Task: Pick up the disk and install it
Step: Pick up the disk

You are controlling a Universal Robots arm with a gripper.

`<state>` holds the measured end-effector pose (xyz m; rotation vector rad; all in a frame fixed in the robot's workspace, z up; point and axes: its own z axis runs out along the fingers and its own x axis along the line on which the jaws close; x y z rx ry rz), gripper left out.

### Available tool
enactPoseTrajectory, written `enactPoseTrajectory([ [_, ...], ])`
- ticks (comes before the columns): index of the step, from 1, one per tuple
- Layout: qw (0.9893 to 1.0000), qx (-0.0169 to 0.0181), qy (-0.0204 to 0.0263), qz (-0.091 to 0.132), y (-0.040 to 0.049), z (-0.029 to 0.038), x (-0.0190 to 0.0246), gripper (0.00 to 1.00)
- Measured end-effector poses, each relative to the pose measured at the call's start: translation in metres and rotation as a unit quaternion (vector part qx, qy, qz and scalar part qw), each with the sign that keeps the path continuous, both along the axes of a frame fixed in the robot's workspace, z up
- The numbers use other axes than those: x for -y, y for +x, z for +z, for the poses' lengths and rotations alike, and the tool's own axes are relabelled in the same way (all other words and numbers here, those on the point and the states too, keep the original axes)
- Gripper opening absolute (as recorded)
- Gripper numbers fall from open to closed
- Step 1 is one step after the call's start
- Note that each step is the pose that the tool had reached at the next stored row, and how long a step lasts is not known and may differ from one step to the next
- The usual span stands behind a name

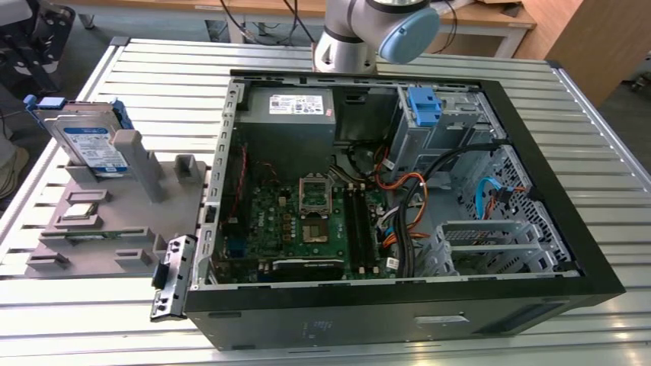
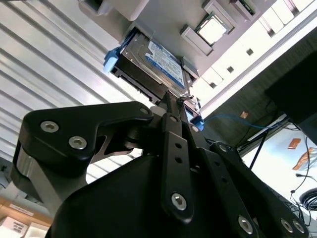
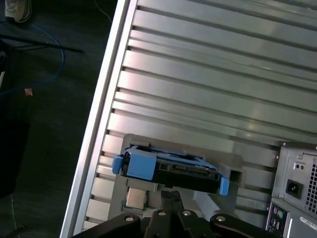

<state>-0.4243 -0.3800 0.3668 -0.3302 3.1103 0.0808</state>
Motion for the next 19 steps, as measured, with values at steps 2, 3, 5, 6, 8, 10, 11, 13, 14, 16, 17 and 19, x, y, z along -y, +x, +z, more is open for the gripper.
enactPoseTrajectory([
  [2,0.9999,0.0000,0.0000,0.014,0.0000,-0.0001,0.0000,0.11],
  [3,0.9998,0.0000,0.0000,0.021,0.0000,-0.0002,0.0000,0.11],
  [5,0.9993,0.0000,0.0000,0.038,0.0000,-0.0003,0.0000,0.11],
  [6,0.9989,0.0000,0.0000,0.046,0.0000,-0.0004,0.0000,0.11],
  [8,0.9980,0.0000,0.0000,0.064,0.0000,-0.0005,0.0000,0.11],
  [10,0.9968,0.0000,0.0000,0.080,0.0000,-0.0005,0.0000,0.11],
  [11,0.9961,0.0000,0.0000,0.088,0.0000,-0.0006,0.0000,0.11],
  [13,0.9944,0.0000,0.0000,0.105,0.0000,-0.0007,0.0000,0.11],
  [14,0.9935,0.0000,0.0001,0.113,0.0000,-0.0007,0.0000,0.11],
  [16,0.9917,0.0000,0.0002,0.129,0.0000,-0.0007,0.0000,0.11],
  [17,0.9907,0.0000,0.0002,0.136,0.0000,-0.0007,0.0000,0.11],
  [19,0.9883,0.0000,0.0004,0.152,0.0000,-0.0008,0.0000,0.11],
])
